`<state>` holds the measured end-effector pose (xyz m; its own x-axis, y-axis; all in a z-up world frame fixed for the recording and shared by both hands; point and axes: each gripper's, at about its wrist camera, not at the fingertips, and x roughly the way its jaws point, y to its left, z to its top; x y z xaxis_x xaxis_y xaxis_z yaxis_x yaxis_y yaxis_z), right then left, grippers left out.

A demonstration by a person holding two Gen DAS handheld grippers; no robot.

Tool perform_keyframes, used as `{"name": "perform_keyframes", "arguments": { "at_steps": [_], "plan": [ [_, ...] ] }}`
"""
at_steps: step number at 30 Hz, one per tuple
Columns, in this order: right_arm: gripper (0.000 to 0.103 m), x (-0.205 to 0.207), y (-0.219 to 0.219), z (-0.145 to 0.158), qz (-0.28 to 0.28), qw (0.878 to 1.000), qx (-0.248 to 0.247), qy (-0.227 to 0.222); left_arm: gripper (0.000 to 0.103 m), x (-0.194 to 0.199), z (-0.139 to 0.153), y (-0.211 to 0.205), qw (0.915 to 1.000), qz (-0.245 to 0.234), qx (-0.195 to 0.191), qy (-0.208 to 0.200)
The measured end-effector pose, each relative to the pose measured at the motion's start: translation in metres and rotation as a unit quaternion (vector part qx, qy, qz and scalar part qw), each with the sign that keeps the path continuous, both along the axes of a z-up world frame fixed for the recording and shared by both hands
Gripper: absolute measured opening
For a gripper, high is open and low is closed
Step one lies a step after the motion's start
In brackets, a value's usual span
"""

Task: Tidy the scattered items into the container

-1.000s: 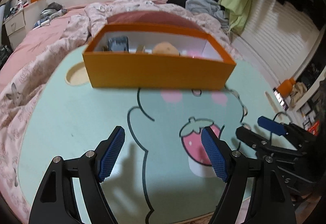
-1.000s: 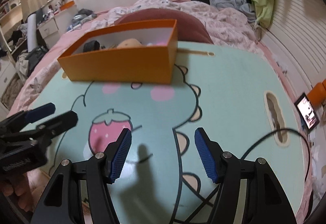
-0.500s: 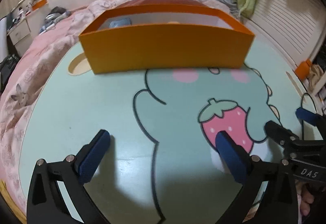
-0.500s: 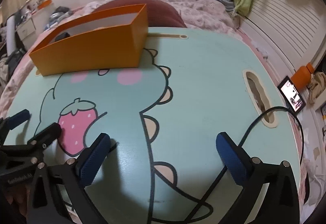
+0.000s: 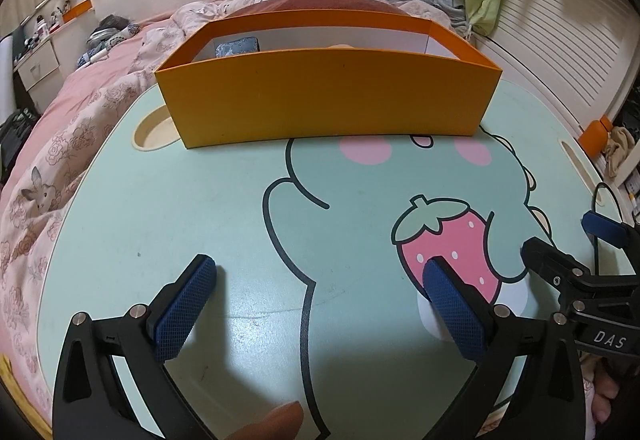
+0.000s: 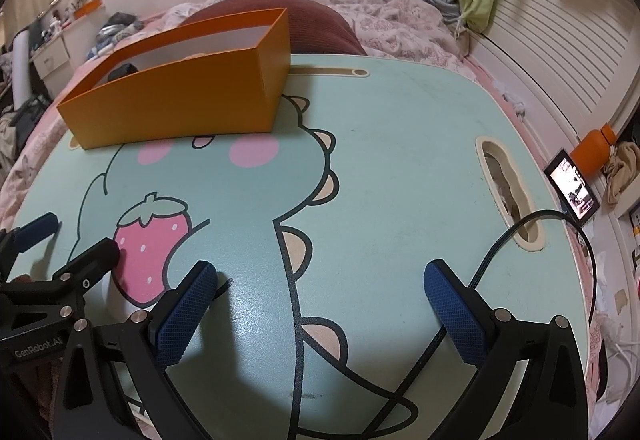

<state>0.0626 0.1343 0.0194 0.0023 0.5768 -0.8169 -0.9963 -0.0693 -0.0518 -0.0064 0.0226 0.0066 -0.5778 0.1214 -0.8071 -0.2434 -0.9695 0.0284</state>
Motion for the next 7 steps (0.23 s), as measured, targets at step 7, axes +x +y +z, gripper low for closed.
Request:
{"name": "perform_keyframes", "arguments": {
  "at_steps": [7],
  "plan": [
    [0.103,0.0000,0.0000,0.0000,0.000,1.000,0.000,0.000,0.103,0.0004,0.0000,-0.0001,1.0000,-0.001,0.001,0.003]
  ]
}}
